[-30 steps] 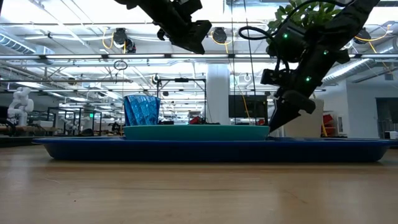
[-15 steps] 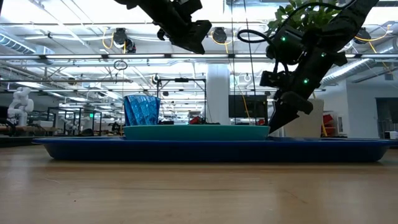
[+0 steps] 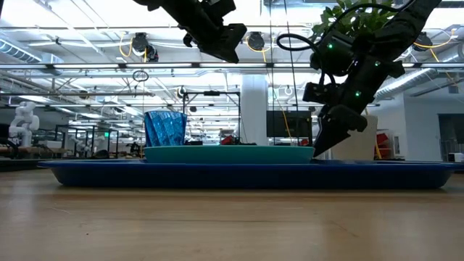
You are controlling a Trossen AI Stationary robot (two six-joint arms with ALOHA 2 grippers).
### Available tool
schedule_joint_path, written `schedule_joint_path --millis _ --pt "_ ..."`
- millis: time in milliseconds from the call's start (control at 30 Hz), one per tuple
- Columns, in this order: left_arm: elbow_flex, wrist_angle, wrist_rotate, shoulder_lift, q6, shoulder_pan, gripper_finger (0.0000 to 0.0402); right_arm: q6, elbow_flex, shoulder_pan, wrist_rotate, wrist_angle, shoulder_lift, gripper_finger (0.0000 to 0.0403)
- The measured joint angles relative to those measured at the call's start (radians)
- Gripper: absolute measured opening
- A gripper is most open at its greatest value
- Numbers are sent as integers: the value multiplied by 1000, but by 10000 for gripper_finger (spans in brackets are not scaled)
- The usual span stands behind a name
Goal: Pick and place plate/cup/fork/spoon on tray
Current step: Put the yellow spoon in the middle of the orange fork and light blue plate
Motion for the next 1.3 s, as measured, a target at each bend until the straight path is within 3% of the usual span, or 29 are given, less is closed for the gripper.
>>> schedule_joint_path --millis 700,1000,1300 --pt "0 0 0 0 5 -2 74 10 -40 -2 3 115 -8 0" --pt "0 0 0 0 6 -2 74 99 -40 13 -21 5 -8 0" --pt "0 0 0 0 6 -3 74 196 -42 125 15 -57 -79 0"
